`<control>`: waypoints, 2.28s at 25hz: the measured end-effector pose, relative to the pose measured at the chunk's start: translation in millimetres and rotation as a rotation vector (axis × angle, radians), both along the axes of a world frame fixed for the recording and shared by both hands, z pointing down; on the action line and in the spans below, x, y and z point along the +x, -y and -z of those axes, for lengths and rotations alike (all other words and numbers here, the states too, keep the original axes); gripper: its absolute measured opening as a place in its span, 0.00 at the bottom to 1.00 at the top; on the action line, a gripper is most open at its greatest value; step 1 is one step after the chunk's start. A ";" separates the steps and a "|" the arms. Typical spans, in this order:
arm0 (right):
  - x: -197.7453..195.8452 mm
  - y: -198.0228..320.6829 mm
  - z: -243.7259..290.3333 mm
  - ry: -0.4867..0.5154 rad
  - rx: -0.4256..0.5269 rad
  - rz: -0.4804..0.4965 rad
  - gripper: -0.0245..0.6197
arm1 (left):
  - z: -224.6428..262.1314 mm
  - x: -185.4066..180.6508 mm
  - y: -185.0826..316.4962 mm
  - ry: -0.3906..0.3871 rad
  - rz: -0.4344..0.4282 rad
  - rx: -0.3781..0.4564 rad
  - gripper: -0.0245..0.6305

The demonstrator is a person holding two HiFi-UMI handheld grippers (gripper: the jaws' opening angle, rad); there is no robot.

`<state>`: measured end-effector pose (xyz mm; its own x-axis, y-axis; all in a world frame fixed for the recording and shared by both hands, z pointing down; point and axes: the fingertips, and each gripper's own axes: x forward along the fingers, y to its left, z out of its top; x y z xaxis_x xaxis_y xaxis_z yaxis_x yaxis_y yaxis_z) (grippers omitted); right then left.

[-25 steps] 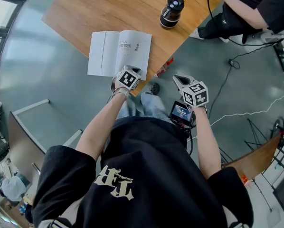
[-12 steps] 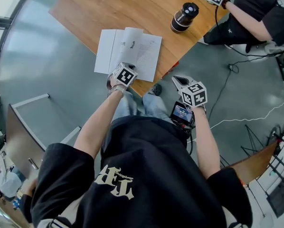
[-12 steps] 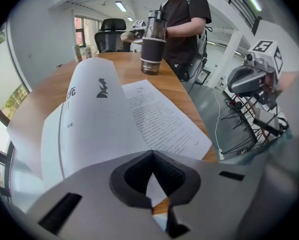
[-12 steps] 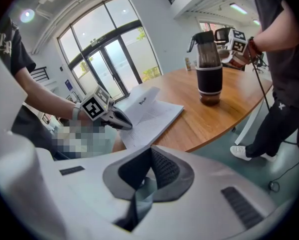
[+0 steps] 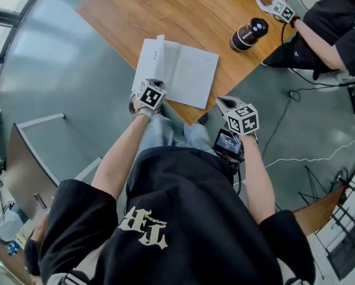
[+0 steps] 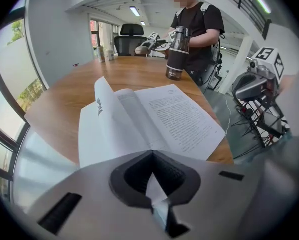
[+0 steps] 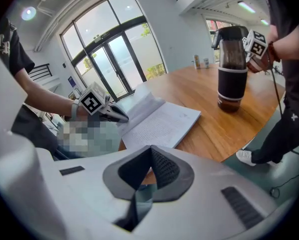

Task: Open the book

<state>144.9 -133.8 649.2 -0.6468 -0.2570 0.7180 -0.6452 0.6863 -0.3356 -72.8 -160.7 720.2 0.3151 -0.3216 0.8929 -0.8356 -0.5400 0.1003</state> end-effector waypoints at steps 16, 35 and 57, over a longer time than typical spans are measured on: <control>-84.6 9.4 -8.5 -0.028 -0.032 0.081 0.02 | -15.0 -91.8 -7.8 -0.008 0.101 -0.029 0.05; -232.7 30.0 -84.0 -0.127 -0.142 0.257 0.02 | -31.1 -221.8 -43.2 -0.027 0.239 -0.068 0.05; -193.2 19.8 -16.2 -0.225 0.025 0.051 0.02 | 29.6 -177.5 -18.5 -0.377 0.016 0.105 0.05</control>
<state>-48.2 -153.6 665.4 -0.4839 -0.2481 0.8392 -0.6662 0.7263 -0.1694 -250.3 -142.2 690.7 0.6094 -0.4126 0.6771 -0.7588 -0.5512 0.3471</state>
